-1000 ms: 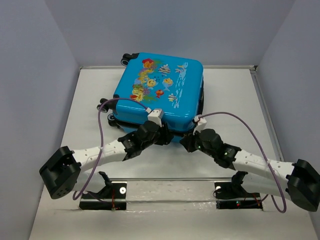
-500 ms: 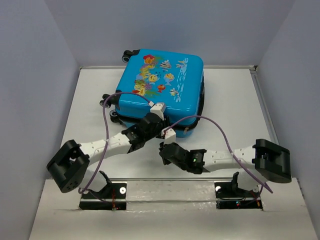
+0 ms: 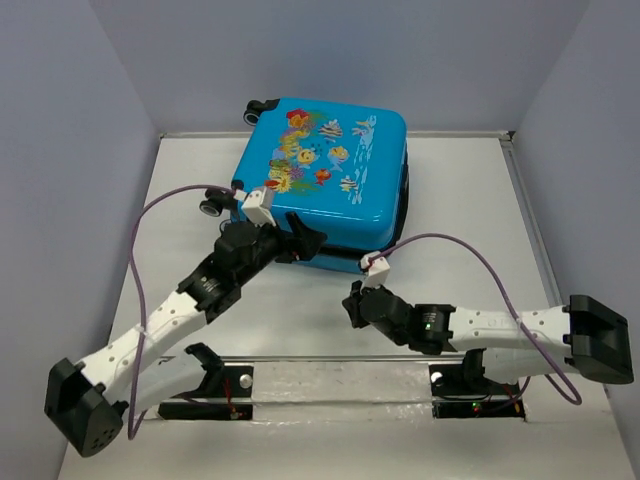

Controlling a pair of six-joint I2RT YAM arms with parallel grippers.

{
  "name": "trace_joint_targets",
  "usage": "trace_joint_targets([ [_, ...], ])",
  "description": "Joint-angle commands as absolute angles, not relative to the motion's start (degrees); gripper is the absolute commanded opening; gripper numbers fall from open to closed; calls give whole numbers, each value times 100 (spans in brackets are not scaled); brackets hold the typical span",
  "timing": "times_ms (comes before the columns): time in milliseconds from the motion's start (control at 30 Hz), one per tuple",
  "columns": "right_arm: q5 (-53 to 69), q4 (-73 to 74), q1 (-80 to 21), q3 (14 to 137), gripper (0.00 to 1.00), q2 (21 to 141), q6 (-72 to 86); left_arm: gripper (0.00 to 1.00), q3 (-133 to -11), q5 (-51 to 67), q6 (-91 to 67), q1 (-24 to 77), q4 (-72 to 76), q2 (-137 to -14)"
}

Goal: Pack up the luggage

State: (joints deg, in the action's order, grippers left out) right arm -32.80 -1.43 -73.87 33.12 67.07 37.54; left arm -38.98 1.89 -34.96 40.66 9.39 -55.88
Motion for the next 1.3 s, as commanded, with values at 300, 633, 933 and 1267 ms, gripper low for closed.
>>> trace_joint_targets([
  [300,-3437,-18,-7400,3006,8,5960,3937,99,-4763,851,-2856,1356,-1222,-4252],
  [633,-3393,527,-7400,2830,14,5300,4104,99,-4729,2127,-3568,-913,-44,-5589],
  [933,-3384,519,-7400,2962,15,5546,3999,99,-4922,2372,-4227,-1028,1115,-6723],
  [1267,-3928,659,-7400,3164,38,5563,4025,99,-4641,2540,-5123,-1028,2381,-7374],
])
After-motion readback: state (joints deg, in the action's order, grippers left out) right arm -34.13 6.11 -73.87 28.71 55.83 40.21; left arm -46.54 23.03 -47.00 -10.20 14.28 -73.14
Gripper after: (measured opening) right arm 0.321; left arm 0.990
